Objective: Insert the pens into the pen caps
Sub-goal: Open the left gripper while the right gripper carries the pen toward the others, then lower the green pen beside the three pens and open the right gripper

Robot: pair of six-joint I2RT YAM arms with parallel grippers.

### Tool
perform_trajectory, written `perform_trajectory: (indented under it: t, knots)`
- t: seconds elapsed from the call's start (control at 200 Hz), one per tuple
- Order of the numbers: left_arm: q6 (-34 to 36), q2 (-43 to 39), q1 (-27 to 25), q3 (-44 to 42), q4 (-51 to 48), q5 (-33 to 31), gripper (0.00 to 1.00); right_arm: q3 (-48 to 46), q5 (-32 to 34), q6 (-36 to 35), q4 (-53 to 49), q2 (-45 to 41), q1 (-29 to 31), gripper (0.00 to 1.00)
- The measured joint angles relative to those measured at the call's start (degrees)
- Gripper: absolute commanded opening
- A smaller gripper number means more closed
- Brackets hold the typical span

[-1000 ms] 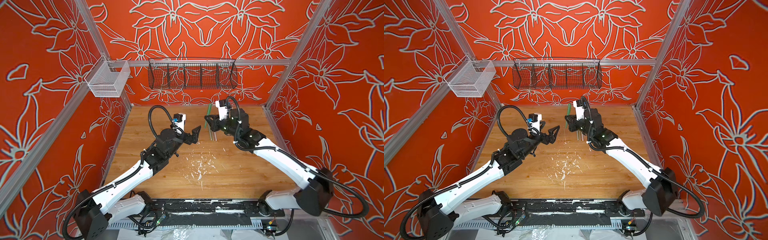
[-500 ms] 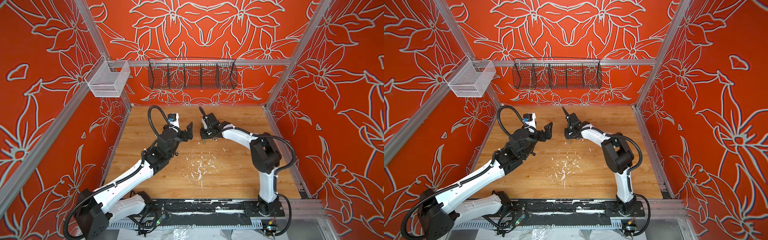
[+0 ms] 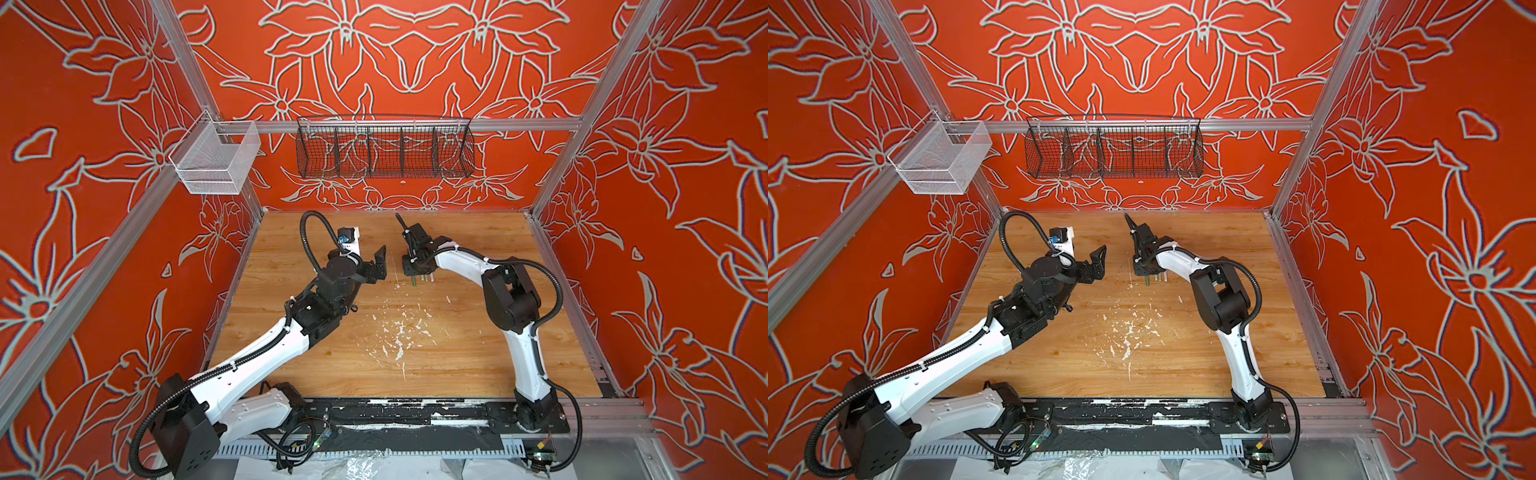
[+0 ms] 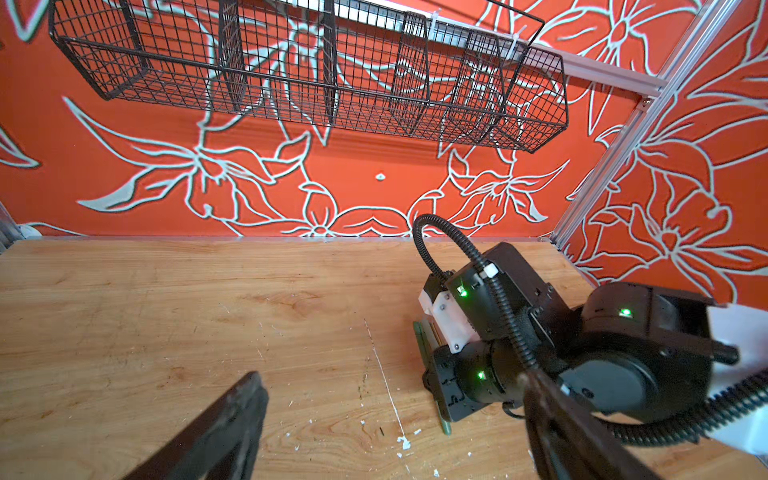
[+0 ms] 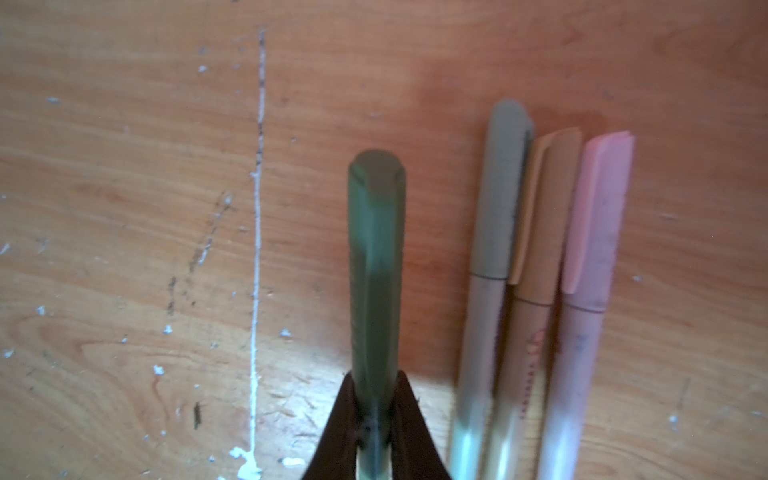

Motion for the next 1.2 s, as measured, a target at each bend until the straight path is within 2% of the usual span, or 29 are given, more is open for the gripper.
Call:
perform_trajectory:
  t: [0.37, 1.196]
  knots:
    - [0.0, 0.02, 0.0, 0.0, -0.02, 0.02, 0.95, 5.51, -1.84, 0.7, -1.2, 4.52, -2.01, 0.08]
    - [-0.04, -0.02, 0.02, 0.0, -0.09, 0.02, 0.95, 7.39, -1.66, 4.85, -3.19, 5.68, -1.99, 0.19]
